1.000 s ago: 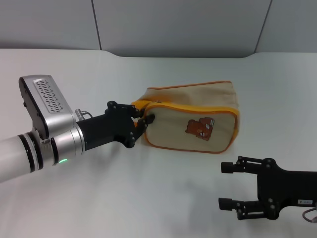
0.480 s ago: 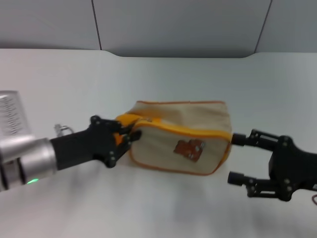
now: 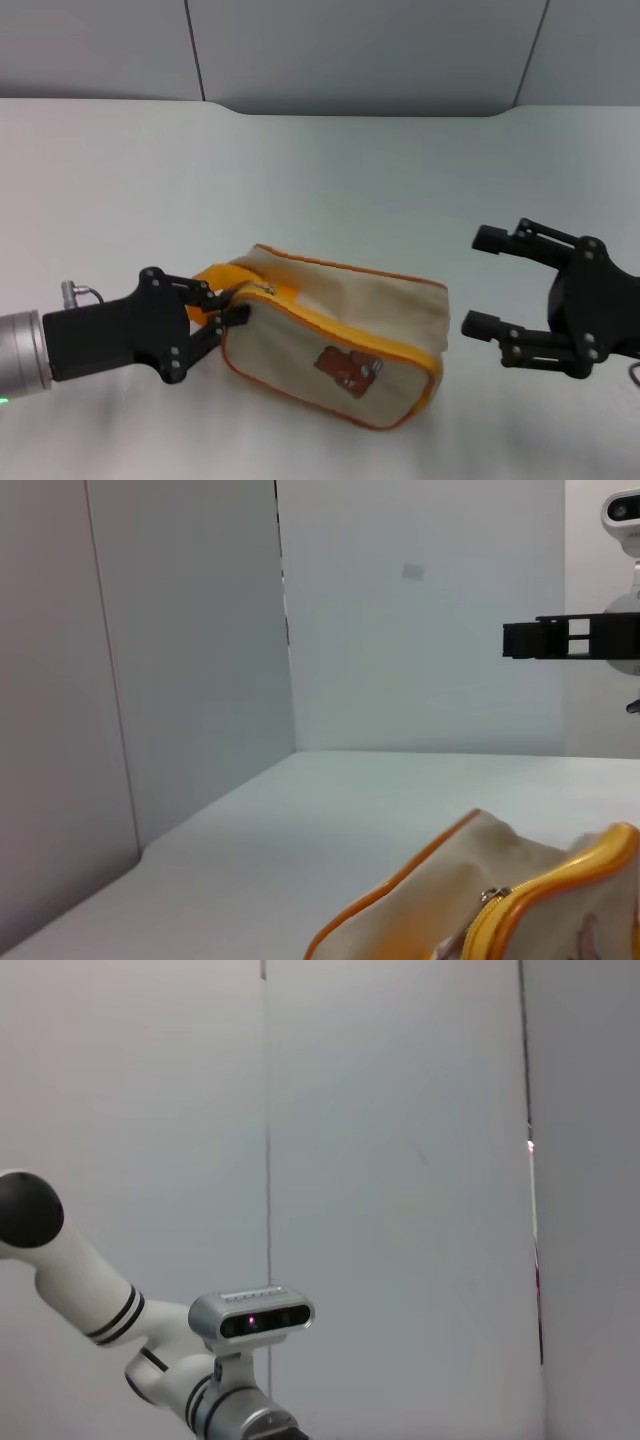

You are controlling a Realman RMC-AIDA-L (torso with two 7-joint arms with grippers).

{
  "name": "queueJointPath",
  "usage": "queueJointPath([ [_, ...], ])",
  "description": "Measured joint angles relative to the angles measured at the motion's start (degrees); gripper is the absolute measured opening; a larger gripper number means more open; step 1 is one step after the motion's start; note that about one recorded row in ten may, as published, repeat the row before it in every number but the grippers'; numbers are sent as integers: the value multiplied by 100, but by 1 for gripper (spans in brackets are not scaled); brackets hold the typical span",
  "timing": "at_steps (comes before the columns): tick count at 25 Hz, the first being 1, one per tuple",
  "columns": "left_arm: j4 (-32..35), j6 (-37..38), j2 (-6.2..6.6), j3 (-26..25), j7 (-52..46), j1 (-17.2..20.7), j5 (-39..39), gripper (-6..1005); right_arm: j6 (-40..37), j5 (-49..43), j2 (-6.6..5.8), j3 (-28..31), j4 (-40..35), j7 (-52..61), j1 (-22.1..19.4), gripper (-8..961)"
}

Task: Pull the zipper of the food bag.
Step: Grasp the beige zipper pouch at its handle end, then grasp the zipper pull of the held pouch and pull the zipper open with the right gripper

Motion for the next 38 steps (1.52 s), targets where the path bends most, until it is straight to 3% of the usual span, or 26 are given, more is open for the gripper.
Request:
queueJointPath([
  [16, 551, 385, -201, 26, 51, -359, -27, 98, 979, 589, 75, -51, 858, -2946, 506, 818],
  [25, 592, 377, -279, 40, 62, -521, -31, 95, 1474, 571, 83, -297, 933, -3683, 763, 816],
  [31, 593, 376, -288, 41, 66, -574, -31, 94, 1754, 573, 95, -300, 1239, -4752, 893, 731],
  [36, 593, 363, -309, 39, 66, -610, -31, 93, 1901, 555, 100, -436, 1361, -4979, 1005, 660],
  [38, 593, 354, -318, 41, 66, -624, -31, 93, 1927, 557, 100, -514, 1366, -5008, 1021, 586],
])
